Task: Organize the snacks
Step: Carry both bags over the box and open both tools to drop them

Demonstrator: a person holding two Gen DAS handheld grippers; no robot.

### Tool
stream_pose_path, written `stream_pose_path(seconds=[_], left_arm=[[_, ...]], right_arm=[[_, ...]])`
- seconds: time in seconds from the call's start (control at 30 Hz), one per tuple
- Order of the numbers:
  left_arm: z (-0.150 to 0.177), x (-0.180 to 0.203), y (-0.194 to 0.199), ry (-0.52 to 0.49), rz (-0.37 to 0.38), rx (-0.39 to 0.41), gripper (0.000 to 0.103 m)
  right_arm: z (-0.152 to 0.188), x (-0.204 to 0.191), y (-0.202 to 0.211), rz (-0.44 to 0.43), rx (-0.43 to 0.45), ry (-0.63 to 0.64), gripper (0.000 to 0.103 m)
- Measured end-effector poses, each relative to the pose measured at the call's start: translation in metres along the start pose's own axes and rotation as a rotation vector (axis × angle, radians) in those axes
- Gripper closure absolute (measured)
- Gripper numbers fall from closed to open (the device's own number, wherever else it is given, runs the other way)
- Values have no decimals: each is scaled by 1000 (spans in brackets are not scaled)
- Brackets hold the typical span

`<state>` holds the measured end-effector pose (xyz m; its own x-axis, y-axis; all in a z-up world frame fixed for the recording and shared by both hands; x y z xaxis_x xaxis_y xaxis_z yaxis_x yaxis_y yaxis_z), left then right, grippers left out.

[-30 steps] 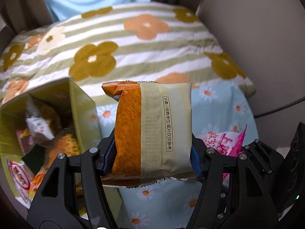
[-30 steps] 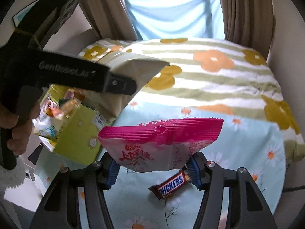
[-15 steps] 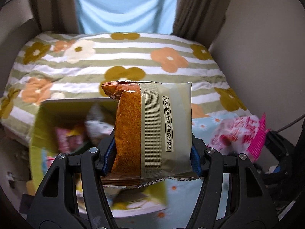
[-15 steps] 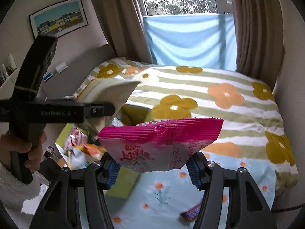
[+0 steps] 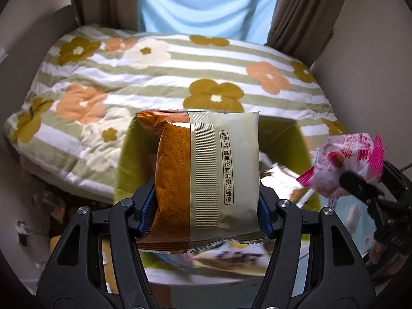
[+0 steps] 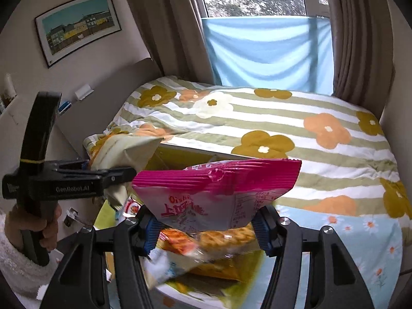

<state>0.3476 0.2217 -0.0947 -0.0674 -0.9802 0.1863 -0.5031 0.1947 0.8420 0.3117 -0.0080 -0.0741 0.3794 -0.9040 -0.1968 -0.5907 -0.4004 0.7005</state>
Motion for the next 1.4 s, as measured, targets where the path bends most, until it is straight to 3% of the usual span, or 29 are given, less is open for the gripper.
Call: stream_pose_path(seconds=[0.13, 0.3, 0.37, 0.4, 0.53, 0.63, 0.83, 0.93, 0.97, 1.0, 1.07, 1.4], left_arm=[[0, -19, -22, -36, 23, -59, 43], [1, -21, -44, -106, -7, -87, 38], [3, -20, -48, -126, 15, -86, 6], [4, -22, -48, -129, 15, -74, 1], [8, -29, -36, -104, -14, -61, 0], [17, -37, -23, -63, 8, -38, 0], [26, -37, -14, -94, -20, -11, 0], [29, -36, -10, -91, -18, -1, 0], [31, -36, -7, -89, -21, 3, 0], [32, -35, -6, -88, -22, 6, 0], [34, -35, -3, -83, -26, 11, 0], [56, -29, 5, -72, -33, 0, 0]], right_arm=[[2, -12, -13, 26, -23, -45, 47], [11, -17, -23, 71, -71, -79, 47], [12, -18, -25, 86, -82, -84, 47], [12, -18, -25, 90, -83, -86, 47], [14, -20, -28, 90, -84, -79, 47], [16, -23, -30, 82, -85, -79, 47], [13, -33, -41, 75, -101, -54, 45], [12, -36, -46, 57, -119, -50, 37], [13, -38, -46, 48, -118, -45, 27], [14, -40, -46, 46, -116, -40, 11], [16, -43, -43, 53, -106, -21, 1], [33, -41, -21, 61, -73, -28, 1]])
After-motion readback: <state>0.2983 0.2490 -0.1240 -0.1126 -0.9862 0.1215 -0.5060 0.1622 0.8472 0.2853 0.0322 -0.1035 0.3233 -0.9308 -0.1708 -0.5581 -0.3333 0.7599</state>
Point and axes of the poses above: each gripper's, at about its wrist camera, not at the fingertips, and y roughly against the way its jaws point, x to its right, z to its underside, the point moved 1 cm from there along -y, roughly the way its jaws point, and after that the axes turned 2 degrees about z, right-handed, at the moved point
